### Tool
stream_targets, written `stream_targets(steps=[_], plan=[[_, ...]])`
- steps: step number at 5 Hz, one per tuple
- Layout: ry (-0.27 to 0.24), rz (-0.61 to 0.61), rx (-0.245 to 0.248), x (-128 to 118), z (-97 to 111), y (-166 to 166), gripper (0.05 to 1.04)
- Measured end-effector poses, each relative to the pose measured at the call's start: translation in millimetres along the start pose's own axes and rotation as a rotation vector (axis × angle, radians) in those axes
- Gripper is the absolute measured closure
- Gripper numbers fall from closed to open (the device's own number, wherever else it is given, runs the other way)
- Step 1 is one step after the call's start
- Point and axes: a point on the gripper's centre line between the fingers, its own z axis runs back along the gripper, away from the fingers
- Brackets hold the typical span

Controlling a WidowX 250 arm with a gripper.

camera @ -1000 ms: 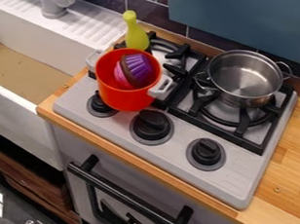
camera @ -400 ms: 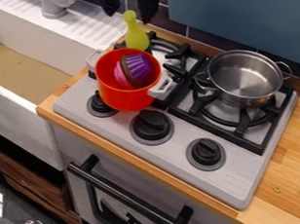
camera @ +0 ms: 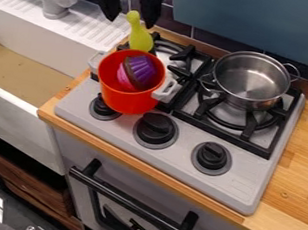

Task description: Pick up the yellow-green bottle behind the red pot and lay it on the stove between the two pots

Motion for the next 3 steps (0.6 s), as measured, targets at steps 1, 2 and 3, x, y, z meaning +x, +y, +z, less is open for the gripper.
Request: stream_targets(steps=[1, 2, 3], plan=[[-0.034, 0.007, 0.025, 3.7, -3.6, -0.4, 0.399], [-0.051, 0.028, 0.037, 6.6, -3.6, 0.4, 0.691], [-0.072, 0.018, 0.055, 6.9, -6.1, 1.4, 0.824]])
